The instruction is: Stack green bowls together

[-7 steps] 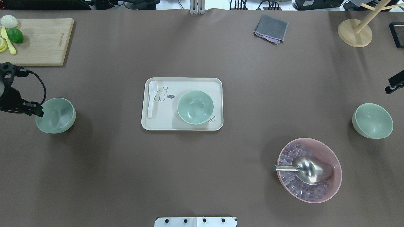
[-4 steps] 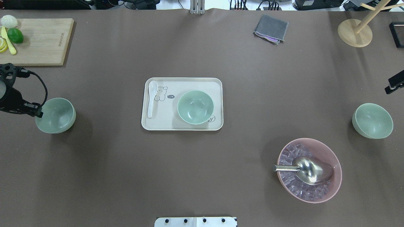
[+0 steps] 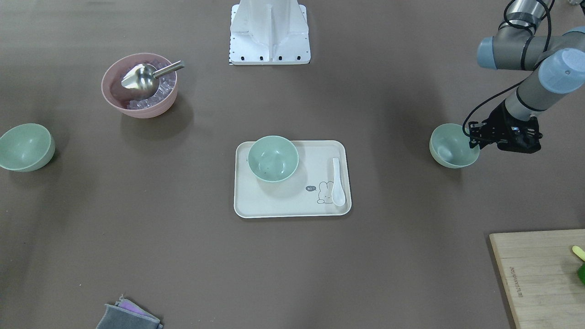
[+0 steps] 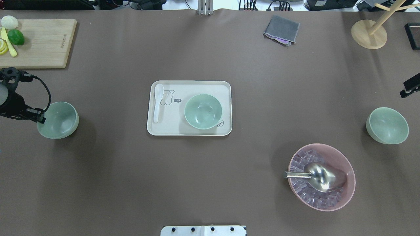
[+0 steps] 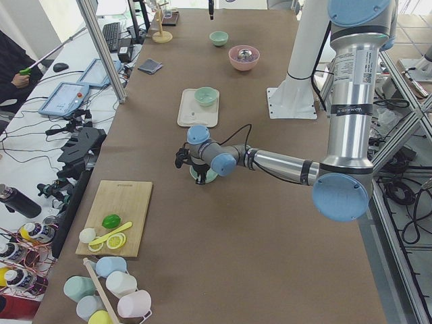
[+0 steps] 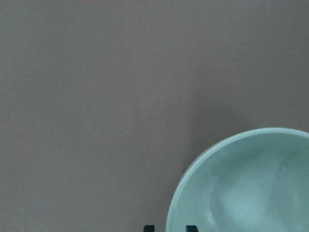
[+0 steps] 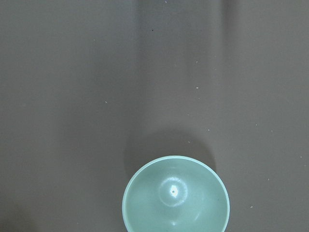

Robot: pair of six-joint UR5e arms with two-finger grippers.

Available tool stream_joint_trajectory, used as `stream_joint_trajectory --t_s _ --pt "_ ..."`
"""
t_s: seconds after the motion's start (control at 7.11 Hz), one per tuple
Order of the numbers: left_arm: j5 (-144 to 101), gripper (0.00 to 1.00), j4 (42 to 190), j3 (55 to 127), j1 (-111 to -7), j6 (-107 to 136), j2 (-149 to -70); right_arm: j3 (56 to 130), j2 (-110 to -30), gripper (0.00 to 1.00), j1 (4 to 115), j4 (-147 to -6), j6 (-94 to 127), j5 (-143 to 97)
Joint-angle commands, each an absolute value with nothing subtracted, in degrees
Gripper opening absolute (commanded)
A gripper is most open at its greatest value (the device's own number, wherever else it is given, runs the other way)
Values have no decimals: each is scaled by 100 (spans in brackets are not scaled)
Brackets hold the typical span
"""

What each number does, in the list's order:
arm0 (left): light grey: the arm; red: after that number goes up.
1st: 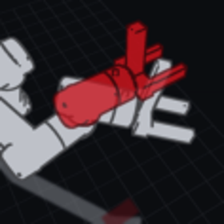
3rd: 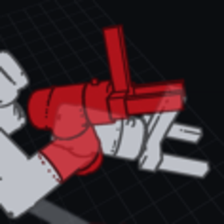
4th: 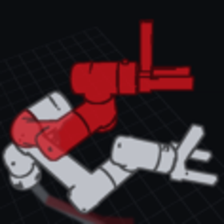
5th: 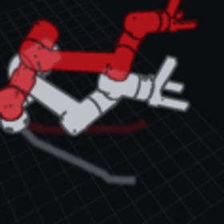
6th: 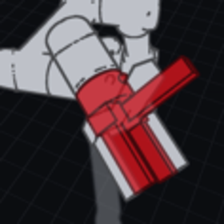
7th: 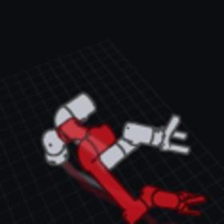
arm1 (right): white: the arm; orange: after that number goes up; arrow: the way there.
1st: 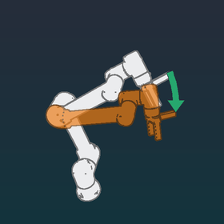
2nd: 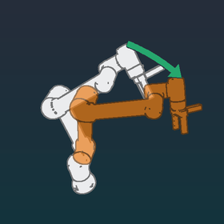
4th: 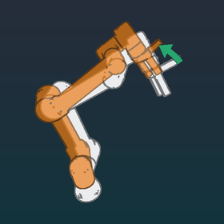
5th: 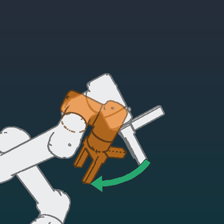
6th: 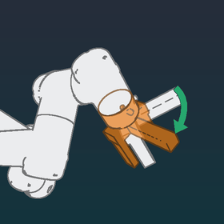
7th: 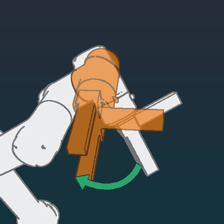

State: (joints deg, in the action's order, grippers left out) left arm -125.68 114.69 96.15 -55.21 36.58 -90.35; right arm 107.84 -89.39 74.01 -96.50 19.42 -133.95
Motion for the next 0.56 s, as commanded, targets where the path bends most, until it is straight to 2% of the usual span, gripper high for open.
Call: stream_joint_trajectory --t_s 0.0,0.14,0.42 --pt "-12577 9 11479 9633 -5520 3682 -9035 10784 -8938 100 7400 -9650 1942 -13403" --pt "-12595 0 11479 9668 -5520 3691 -9035 10810 -8938 100 7400 -9650 1942 -13421" --pt "-12752 0 11470 9834 -5537 3674 -8974 10793 -8930 100 7400 -9642 1934 -13430"
